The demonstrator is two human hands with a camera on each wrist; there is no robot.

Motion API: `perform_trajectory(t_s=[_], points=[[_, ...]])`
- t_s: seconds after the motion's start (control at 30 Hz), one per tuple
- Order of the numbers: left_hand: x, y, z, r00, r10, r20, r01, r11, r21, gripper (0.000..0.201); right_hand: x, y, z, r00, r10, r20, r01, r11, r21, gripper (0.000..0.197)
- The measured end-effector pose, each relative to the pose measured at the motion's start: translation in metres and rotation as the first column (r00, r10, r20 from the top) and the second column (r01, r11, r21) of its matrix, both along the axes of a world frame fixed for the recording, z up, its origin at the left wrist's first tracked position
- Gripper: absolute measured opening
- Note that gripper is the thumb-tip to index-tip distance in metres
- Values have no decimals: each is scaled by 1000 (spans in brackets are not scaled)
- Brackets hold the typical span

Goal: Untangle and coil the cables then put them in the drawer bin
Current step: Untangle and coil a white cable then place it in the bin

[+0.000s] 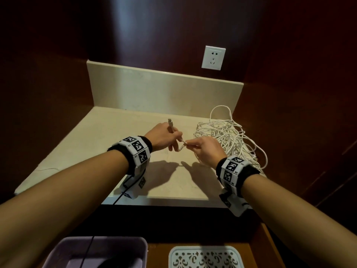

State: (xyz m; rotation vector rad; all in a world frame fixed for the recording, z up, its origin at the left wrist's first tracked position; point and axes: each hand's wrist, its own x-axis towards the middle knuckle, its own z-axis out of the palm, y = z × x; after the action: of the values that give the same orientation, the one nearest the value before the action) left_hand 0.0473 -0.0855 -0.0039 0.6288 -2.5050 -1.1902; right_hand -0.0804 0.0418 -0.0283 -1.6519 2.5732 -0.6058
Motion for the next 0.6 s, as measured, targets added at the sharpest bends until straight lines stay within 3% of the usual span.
perform_trajectory(t_s=[0.13,0.27,0.33,0.43,0.5,0.6], points=[[3,-4,3,1000,22,1,-21,996,-87,33,-3,3,-2,1000,18,8,-19,991,136,22],[18,-25,3,981,195,-6,-195,973,-124,38,-18,17,-7,999,-7,35,0,979,206,27],[26,-29,2,968,220,118,-210,973,-92,47,-21,21,-5,999,2,47,-10,988,156,32],[30,-19,3,917,102,384,-92,995,-46,65,-18,17,4,999,25,38,-28,995,94,29],[27,-8,8,921,58,386,-2,989,-145,59,-17,11,9,999,51,15,-52,997,65,28],[17,-1,17,978,125,168,-47,913,-406,23,-16,5,11,997,78,-23,-77,997,28,29]])
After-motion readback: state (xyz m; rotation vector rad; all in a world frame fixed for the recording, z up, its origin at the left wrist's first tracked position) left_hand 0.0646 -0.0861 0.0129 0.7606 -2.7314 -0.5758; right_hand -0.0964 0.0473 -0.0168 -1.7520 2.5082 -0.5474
